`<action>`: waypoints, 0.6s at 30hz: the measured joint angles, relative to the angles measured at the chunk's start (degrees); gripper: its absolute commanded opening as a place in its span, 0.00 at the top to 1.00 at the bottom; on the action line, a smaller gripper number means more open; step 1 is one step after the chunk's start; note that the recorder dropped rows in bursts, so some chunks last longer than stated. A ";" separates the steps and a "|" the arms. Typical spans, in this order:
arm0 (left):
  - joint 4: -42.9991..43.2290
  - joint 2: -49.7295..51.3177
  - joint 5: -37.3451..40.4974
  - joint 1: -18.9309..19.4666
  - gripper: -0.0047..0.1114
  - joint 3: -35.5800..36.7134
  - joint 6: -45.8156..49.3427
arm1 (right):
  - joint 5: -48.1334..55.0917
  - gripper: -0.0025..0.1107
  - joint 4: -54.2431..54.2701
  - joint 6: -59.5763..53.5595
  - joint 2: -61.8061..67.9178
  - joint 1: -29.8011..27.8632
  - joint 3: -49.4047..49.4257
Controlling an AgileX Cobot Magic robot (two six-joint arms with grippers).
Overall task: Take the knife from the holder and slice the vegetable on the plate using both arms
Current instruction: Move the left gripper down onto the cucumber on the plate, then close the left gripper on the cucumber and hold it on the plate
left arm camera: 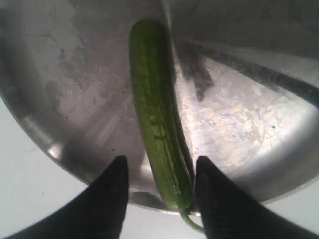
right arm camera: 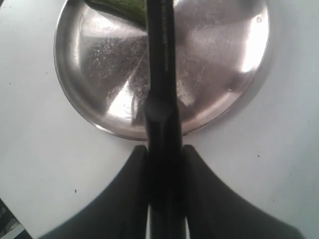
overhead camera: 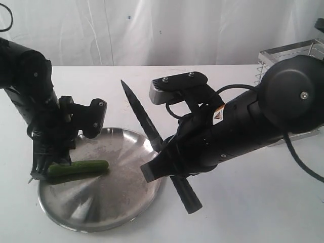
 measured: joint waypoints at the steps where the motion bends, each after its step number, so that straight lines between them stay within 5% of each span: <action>1: 0.00 0.26 -1.24 0.00 0.42 0.55 0.12 | 0.00 0.98 0.00 0.00 0.00 0.00 0.00; 18: -1.33 5.80 -9.53 0.00 0.42 2.99 -0.24 | 1.44 0.98 -0.03 0.12 0.00 0.00 0.00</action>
